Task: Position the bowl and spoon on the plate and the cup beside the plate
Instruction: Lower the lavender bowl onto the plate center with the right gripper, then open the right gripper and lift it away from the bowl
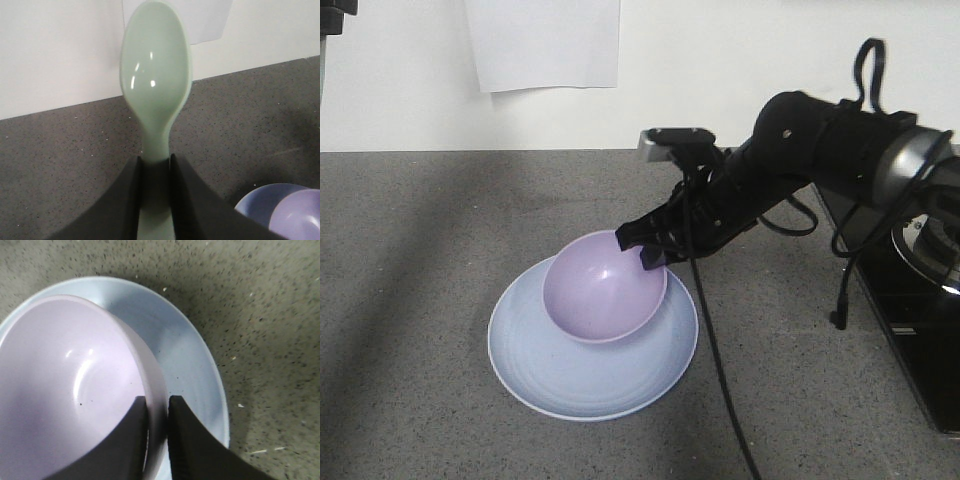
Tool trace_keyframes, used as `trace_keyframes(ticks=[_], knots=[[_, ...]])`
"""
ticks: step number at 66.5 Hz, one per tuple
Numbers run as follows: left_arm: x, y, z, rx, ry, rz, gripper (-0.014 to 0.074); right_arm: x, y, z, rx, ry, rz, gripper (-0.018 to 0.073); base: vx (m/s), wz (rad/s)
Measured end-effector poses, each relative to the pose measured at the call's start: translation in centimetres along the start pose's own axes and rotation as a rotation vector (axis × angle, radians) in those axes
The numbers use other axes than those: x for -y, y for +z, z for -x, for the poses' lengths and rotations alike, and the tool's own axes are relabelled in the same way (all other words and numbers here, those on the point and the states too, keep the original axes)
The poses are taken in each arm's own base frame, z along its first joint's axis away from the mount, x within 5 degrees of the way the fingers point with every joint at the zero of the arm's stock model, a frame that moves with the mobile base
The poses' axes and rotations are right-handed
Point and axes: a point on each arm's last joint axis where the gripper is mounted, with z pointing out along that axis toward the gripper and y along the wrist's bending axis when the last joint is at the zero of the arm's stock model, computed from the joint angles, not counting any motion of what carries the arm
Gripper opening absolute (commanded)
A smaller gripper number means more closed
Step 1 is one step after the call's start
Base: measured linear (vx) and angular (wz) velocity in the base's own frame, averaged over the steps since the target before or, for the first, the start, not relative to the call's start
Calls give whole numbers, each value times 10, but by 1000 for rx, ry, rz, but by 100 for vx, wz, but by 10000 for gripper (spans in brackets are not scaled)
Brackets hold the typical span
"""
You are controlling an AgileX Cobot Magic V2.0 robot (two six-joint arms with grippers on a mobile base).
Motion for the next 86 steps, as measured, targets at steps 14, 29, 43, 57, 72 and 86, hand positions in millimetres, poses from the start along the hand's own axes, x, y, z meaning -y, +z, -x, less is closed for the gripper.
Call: trace_keyframes(ticks=[14,29,43,57,72,86], knots=[[0,0,0,0,0,0,-6,-16,16,-5,-40,-31,22,130,0,0],[0,0,0,-1,0,0,-6,-26,19,-6,-43,-55,30,211,0,0],[0,0,0,0,0,0,-6,-21,19,-7,-51,-84,-17,311,0,0],[0,0,0,0,0,0,-6,-19,16,-7,-54,-95,-54,329,0,0],[0,0,1,9,0,0,-1,-31,-31,1,86,-148,-77,328,0,0],[10,-1,1,17,56,-114,3,-64,-179,-9,528,-295,-159,328,0,0]])
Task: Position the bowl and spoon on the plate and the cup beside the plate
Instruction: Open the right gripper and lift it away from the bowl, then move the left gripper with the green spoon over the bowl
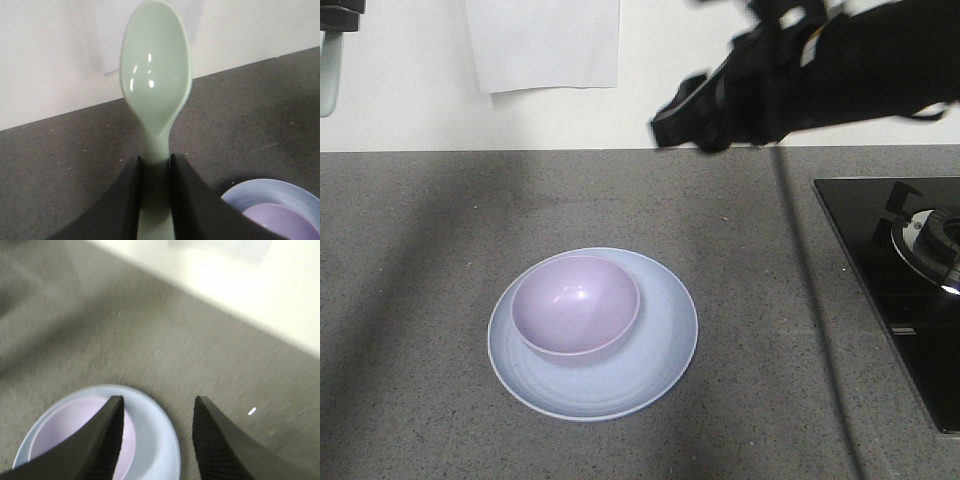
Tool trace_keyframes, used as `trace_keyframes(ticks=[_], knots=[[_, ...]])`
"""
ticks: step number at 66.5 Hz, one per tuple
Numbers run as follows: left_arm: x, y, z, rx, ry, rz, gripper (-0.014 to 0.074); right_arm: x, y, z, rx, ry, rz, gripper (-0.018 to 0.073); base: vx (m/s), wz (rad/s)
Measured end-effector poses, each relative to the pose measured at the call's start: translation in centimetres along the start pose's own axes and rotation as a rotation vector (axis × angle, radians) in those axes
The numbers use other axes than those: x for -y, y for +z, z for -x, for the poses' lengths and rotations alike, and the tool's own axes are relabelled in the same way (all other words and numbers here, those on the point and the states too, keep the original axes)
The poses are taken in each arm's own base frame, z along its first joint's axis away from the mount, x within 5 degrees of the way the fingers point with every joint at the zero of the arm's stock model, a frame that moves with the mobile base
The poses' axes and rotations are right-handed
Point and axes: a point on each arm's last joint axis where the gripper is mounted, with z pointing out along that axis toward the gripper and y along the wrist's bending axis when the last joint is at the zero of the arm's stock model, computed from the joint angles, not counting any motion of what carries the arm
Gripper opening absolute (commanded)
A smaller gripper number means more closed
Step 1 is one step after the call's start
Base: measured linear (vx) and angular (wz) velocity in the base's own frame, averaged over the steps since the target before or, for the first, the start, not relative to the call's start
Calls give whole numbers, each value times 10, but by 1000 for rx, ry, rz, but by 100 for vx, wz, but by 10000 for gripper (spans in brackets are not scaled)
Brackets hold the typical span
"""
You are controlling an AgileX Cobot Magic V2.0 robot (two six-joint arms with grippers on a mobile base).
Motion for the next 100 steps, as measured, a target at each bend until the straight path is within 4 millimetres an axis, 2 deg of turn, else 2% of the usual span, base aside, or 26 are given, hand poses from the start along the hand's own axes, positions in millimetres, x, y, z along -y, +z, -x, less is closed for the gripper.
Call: trace_keyframes(ticks=[6,13,19,27,44,58,82,100], knots=[[6,0,0,-1,36,-63,3,-1,-39,10,101,-28,-29,328,0,0],[11,0,-1,-9,73,-126,3,-4,-72,14,175,-46,-46,328,0,0],[14,5,-2,-26,94,-157,3,-5,-91,15,213,-52,-51,328,0,0],[20,23,-9,-113,176,-206,3,-7,-108,15,236,-58,-55,328,0,0],[44,74,-31,-323,336,-345,3,-7,-112,9,186,-72,-65,328,0,0],[60,102,-44,-408,401,-381,3,-5,-111,4,121,-92,-85,328,0,0],[92,119,-66,-516,508,-363,3,-1,-111,0,73,-119,-123,328,0,0],[90,134,-98,-641,519,-350,3,-1,-111,-1,71,-116,-125,328,0,0]])
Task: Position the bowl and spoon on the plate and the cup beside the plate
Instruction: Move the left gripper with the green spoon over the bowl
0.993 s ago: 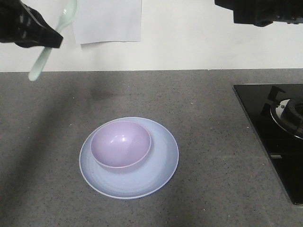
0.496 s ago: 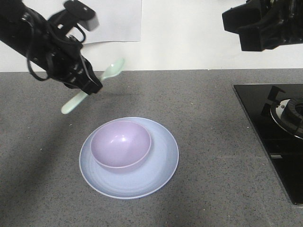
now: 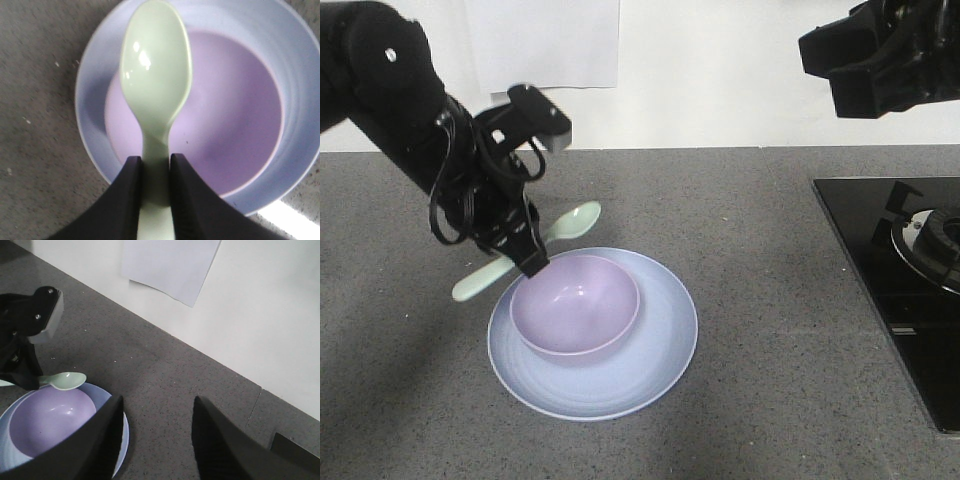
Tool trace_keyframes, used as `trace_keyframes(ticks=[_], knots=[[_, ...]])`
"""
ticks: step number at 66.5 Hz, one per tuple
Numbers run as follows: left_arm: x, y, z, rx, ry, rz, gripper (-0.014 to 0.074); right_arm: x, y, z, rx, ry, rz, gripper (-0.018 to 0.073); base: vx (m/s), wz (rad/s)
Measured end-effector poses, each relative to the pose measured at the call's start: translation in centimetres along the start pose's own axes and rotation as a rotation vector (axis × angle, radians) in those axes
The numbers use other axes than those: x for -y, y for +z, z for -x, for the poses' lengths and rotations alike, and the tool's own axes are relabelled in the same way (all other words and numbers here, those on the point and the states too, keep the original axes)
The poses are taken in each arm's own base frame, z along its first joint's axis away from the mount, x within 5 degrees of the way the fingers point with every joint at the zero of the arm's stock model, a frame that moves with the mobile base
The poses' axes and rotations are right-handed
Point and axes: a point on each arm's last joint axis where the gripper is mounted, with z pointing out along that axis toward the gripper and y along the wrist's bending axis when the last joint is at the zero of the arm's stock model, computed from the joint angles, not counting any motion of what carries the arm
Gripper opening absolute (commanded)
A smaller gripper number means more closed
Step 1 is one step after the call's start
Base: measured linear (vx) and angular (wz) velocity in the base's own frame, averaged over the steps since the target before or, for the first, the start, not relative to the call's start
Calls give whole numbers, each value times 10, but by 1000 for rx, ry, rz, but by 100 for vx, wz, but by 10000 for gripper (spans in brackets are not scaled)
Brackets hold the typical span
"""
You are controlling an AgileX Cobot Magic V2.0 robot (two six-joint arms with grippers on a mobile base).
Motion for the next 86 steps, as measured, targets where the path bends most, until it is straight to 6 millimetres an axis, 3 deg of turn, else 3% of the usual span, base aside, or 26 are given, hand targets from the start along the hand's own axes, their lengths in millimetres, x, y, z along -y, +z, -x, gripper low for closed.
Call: trace_keyframes(ticks=[16,50,67,86], knots=[[1,17,-12,-68,-7,-19,3,0,0,0,0,1,1,328,0,0],[1,18,-12,-69,-9,-23,3,-1,0,0,0,39,12,328,0,0],[-3,40,-10,-117,-19,-46,3,-2,0,0,-1,48,23,328,0,0],[-2,41,-9,-108,-32,-69,6,-2,0,0,-1,49,24,328,0,0]])
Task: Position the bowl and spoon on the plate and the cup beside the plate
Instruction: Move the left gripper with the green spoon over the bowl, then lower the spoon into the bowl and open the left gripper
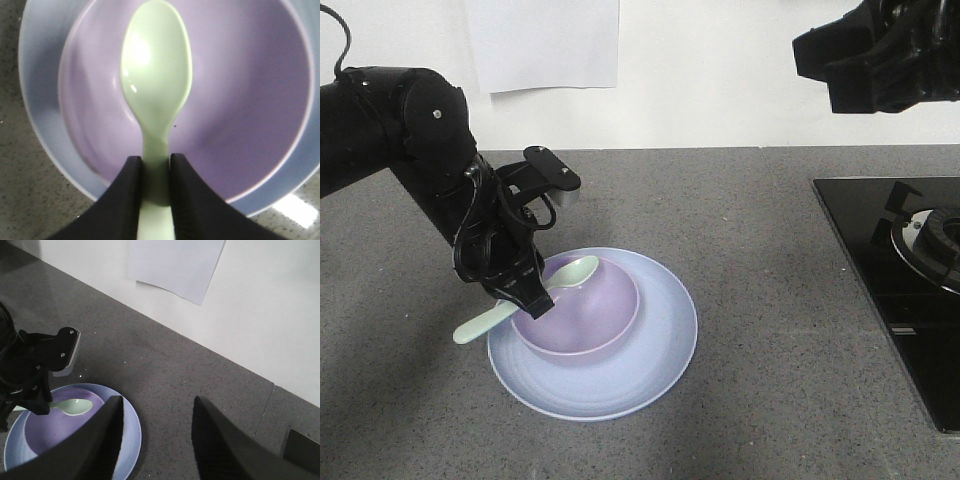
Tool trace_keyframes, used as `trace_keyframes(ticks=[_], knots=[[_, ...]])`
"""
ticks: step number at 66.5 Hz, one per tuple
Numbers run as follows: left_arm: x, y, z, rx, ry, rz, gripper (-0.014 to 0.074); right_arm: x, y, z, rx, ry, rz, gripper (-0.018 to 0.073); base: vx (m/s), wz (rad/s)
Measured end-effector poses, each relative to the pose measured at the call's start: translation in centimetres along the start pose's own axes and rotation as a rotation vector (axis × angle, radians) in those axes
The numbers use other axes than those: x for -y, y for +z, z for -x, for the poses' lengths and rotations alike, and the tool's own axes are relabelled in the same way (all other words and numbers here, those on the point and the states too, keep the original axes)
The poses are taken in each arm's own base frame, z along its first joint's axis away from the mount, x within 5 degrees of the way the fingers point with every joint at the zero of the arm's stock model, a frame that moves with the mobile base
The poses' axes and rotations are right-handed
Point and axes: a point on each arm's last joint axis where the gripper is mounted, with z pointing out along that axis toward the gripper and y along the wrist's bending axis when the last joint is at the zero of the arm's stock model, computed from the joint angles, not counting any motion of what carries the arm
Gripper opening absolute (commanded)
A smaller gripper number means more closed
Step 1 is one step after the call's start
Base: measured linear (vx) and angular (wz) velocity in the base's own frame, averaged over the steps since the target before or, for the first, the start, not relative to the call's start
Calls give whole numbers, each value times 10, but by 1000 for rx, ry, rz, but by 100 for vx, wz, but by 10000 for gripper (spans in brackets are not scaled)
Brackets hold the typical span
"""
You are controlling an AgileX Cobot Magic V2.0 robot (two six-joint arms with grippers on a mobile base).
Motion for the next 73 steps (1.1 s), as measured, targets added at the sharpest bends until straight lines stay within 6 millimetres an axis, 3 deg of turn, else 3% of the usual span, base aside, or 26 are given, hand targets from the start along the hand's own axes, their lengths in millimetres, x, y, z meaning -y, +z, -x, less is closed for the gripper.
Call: trace_keyframes(ticks=[27,52,73], knots=[[2,0,1,9,-6,-17,35,0,0,0,0,0,1,328,0,0],[2,0,1,9,-6,-17,157,0,0,0,0,0,1,328,0,0],[2,0,1,9,-6,-17,185,0,0,0,0,0,1,328,0,0]])
